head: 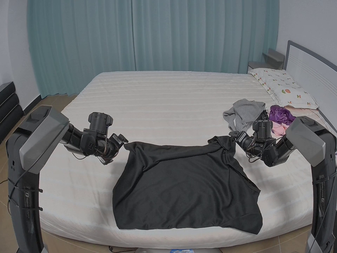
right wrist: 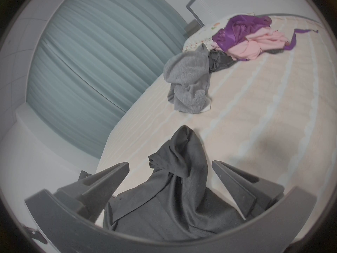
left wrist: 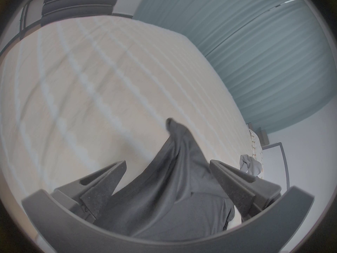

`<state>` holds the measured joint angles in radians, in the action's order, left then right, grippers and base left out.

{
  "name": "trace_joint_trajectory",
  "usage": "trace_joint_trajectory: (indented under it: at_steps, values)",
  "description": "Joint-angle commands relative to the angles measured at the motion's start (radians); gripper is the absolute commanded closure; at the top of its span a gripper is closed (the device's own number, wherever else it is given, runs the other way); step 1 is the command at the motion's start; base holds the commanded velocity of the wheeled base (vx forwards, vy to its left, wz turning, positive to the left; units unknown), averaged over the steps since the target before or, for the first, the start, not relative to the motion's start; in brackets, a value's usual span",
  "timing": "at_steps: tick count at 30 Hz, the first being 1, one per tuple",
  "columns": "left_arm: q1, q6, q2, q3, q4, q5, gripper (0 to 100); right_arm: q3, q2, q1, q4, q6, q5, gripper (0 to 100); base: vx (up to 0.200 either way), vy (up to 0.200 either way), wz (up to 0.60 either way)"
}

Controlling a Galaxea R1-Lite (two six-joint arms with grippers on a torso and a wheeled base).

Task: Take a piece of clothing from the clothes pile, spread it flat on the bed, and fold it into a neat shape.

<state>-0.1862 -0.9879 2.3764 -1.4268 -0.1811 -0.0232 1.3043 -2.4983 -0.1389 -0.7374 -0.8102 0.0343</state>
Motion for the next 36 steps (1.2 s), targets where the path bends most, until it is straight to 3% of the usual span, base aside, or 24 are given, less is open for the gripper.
trace_joint_trajectory:
  at_steps: [1, 5, 11, 22, 23, 36]
  values:
    - [-0.001, -0.080, -0.140, 0.198, -0.031, -0.034, 0, 0.110, -0.017, -0.018, 0.119, -0.078, 0.024, 0, 0.000, 0.000, 0.00]
    - [0.005, -0.155, -0.178, 0.342, -0.166, -0.081, 0, 0.211, -0.067, -0.021, 0.208, -0.078, 0.024, 0, 0.000, 0.000, 0.00]
    - [0.001, -0.236, -0.174, 0.462, -0.363, -0.084, 0, 0.360, -0.159, -0.028, 0.283, -0.075, 0.018, 0, 0.000, 0.000, 0.00]
    - [0.004, -0.256, -0.171, 0.479, -0.400, -0.083, 0, 0.533, -0.274, -0.033, 0.349, -0.055, 0.012, 0, 0.000, 0.000, 0.00]
    - [0.004, -0.255, -0.171, 0.485, -0.402, -0.083, 0, 0.546, -0.280, -0.033, 0.354, -0.053, 0.012, 100, 0.000, 0.000, 0.00]
    - [0.004, -0.256, -0.171, 0.494, -0.402, -0.083, 0, 0.696, -0.297, -0.030, 0.299, -0.053, -0.008, 100, 0.000, 0.000, 0.00]
